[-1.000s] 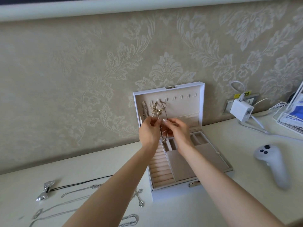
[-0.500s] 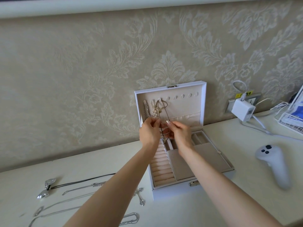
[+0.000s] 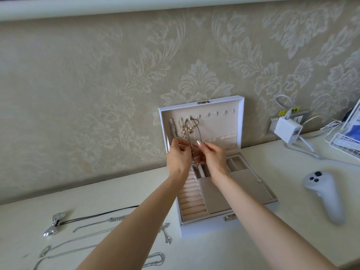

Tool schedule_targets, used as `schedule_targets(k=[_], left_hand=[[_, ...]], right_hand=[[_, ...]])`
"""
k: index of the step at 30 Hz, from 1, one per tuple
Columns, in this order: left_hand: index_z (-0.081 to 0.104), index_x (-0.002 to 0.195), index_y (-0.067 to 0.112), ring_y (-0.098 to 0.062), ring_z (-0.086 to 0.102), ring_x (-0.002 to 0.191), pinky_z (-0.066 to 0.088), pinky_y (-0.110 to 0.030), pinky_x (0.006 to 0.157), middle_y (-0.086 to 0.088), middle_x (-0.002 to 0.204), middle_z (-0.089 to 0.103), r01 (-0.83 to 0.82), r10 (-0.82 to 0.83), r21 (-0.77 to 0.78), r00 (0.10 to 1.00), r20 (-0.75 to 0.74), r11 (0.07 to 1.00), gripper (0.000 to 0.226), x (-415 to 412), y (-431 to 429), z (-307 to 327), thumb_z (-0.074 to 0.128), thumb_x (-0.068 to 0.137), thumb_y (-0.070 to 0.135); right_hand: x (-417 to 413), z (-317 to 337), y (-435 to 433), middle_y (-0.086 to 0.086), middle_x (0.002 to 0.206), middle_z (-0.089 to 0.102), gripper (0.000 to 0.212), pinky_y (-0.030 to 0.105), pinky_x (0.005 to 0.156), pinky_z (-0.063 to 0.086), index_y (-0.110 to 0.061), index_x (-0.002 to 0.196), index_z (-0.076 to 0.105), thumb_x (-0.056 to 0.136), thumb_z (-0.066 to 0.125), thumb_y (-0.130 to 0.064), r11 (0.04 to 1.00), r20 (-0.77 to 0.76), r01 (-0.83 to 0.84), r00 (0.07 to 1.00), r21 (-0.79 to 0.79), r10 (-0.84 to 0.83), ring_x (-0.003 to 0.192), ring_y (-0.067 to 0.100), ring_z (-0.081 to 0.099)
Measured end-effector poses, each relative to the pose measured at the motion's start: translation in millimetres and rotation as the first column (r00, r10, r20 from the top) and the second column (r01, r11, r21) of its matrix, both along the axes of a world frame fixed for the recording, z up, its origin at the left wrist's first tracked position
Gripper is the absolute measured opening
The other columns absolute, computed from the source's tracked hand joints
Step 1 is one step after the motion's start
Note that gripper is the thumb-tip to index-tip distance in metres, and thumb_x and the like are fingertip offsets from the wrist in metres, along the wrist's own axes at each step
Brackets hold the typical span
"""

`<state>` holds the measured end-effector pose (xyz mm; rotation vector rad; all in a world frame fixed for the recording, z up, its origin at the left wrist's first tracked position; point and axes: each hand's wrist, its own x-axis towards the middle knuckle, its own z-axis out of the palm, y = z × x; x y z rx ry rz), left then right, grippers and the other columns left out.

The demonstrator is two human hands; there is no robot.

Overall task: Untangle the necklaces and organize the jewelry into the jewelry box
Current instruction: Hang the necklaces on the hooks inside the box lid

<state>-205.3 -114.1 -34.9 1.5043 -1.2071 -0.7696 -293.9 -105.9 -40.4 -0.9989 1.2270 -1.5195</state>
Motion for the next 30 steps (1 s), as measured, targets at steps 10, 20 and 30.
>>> schedule_targets(k=[10,20,30], left_hand=[[0.064,0.089,0.015,-0.019,0.06,0.081,0.044,-0.028,0.069,0.003,0.079,0.062,0.024,-0.03,0.036,0.987,0.16,0.999,0.013,-0.1,-1.6,-0.1,0.061,0.09,0.028],[0.067,0.095,0.018,-0.02,0.061,0.089,0.039,-0.027,0.066,0.001,0.092,0.068,-0.005,-0.007,0.038,0.955,0.296,0.999,0.011,4.2,-0.2,2.1,0.057,0.092,0.023],[0.066,0.088,0.021,-0.023,0.06,0.086,0.041,-0.027,0.065,0.0,0.087,0.069,0.02,-0.033,0.037,0.92,0.39,0.999,0.017,8.4,2.2,-3.9,0.054,0.086,0.009]], right_hand=[[-0.7,-1.4,-4.8,0.004,0.066,0.062,0.016,0.013,0.044,0.042,-0.006,0.083,0.067,0.092,0.059,-0.015,0.997,-0.037,-0.066,0.997,0.031,0.067,0.046,0.002,0.053],[7.0,4.3,-6.1,0.014,0.073,0.061,0.022,0.024,0.051,0.041,-0.013,0.076,0.068,0.093,0.058,-0.024,0.991,-0.058,-0.109,0.992,0.077,0.114,0.066,0.022,0.053],[8.8,-3.0,-8.8,0.001,0.065,0.066,0.02,0.023,0.056,0.045,-0.022,0.074,0.071,0.091,0.061,-0.027,0.989,-0.051,-0.133,0.989,0.068,0.136,0.061,0.013,0.058]])
